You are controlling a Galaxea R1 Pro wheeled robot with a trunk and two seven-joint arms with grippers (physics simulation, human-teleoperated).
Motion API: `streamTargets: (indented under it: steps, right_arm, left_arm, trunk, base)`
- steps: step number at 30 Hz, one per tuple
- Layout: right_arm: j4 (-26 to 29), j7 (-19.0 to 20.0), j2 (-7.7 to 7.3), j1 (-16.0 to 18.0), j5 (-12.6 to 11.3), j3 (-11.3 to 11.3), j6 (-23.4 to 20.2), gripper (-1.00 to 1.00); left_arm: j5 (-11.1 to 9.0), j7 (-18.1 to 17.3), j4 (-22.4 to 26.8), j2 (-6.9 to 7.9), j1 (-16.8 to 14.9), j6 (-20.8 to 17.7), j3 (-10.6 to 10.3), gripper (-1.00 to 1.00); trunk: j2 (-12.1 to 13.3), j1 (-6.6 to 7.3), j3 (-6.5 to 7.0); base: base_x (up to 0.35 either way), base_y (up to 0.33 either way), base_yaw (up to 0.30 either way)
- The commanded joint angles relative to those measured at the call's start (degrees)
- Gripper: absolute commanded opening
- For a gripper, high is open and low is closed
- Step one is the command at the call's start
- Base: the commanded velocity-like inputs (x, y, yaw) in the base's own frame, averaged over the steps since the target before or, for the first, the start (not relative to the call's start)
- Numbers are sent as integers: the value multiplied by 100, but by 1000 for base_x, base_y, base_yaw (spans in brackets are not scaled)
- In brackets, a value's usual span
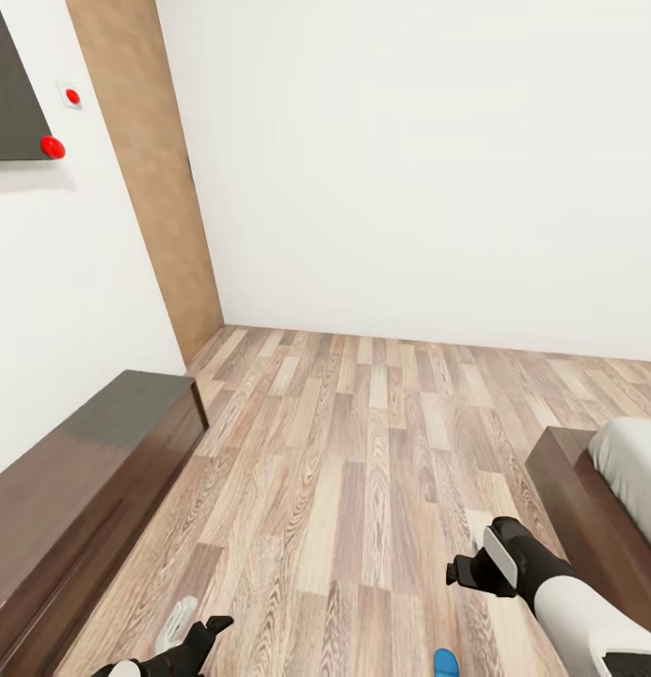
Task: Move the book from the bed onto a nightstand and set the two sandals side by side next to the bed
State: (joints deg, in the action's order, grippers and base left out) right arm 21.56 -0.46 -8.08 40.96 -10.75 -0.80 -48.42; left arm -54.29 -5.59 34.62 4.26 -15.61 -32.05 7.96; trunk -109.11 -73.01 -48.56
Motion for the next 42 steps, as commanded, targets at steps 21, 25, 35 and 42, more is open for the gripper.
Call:
streamTargets:
  steps: [21, 25, 35, 42]
  right_arm:
    - [-35, -12, -36, 324, 38, -7, -412, 100]
    - [-160, -43, -34, 330, 51, -7, -309, 100]
    - [-293, -61, -29, 333, 61, -4, 13, 100]
    - [-307, -53, -12, 333, 53, -1, 38, 100]
  left_arm:
    - [-3, 2, 1, 11, -3, -99, 21, 100]
    - [-3, -7, 1, 8, -3, -99, 21, 100]
    - [-2, -11, 1, 14, -3, -99, 21, 100]
    - [-4, -12, 2, 15, -3, -99, 21, 100]
  trunk:
    - [-846, -461, -382]
    - [-1006, -549, -454]
    - [-1407, -769, -634]
    - [-1688, -922, -759]
  base:
    - [0, 0, 0]
    - [0, 0, 0]
    - [0, 0, 0]
    - [0, 0, 0]
